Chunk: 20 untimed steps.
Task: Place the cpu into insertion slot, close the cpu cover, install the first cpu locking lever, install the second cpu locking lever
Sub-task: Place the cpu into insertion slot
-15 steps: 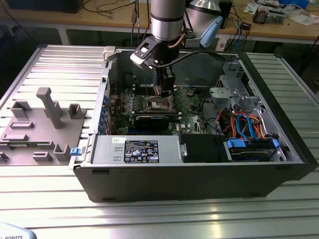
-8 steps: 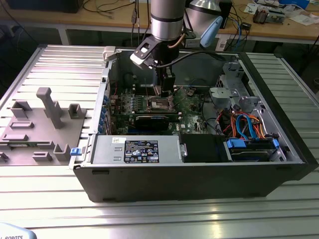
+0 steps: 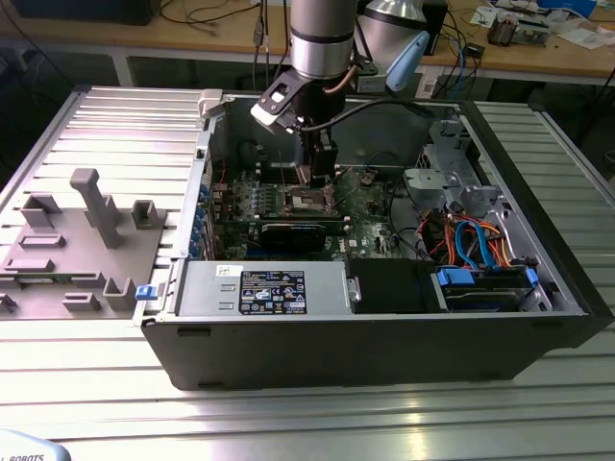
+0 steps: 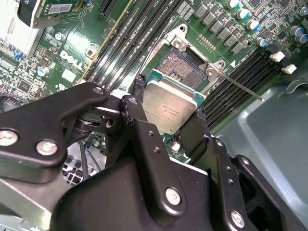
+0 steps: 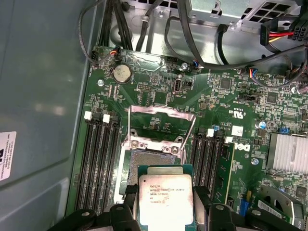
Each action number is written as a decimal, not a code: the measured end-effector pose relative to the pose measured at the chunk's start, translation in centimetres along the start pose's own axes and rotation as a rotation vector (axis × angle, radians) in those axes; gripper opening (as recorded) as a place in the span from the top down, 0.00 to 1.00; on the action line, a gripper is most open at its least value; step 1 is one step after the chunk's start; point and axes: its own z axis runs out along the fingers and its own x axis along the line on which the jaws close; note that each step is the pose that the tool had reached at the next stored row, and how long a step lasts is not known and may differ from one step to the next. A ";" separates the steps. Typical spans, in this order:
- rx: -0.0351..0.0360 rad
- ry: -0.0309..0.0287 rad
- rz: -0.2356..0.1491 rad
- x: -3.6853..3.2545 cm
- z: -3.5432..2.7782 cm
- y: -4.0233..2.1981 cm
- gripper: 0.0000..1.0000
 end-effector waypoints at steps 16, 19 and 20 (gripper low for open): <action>0.0002 -0.0002 0.008 0.01 0.19 -0.01 0.45; 0.0003 -0.0003 0.009 0.01 0.23 -0.01 0.45; 0.0003 -0.0003 0.010 0.01 0.24 -0.01 0.45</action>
